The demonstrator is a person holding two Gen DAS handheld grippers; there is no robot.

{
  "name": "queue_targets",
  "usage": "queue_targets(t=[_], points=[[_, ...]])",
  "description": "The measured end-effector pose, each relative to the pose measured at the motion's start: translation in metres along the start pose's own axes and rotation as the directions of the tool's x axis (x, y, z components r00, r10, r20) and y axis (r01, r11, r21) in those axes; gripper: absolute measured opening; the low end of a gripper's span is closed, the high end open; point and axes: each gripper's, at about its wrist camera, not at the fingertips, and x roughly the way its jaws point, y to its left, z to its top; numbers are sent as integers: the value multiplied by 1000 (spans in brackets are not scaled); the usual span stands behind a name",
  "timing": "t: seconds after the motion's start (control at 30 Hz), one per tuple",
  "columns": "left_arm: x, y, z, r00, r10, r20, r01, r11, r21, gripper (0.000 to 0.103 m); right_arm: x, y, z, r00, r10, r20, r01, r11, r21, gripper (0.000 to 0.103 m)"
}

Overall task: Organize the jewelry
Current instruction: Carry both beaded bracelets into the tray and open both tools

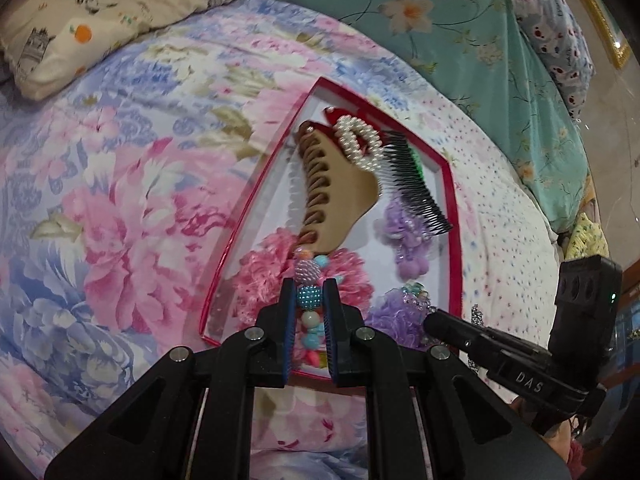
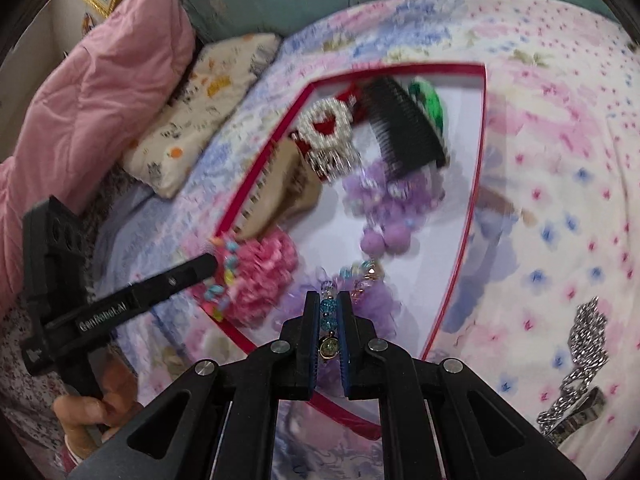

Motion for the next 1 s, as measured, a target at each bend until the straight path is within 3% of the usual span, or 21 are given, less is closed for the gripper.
queue_targets(t=[0.6, 0.9, 1.0], points=[[19, 7, -3, 999, -3, -37, 2, 999, -35, 11, 12, 2, -7, 998, -62, -27, 61, 997, -52, 9], [17, 5, -2, 999, 17, -38, -19, 999, -35, 11, 11, 5, -5, 998, -54, -23, 53, 998, -42, 16], [15, 5, -3, 999, 15, -41, -17, 999, -41, 14, 8, 7, -4, 998, -54, -13, 53, 998, -45, 23]])
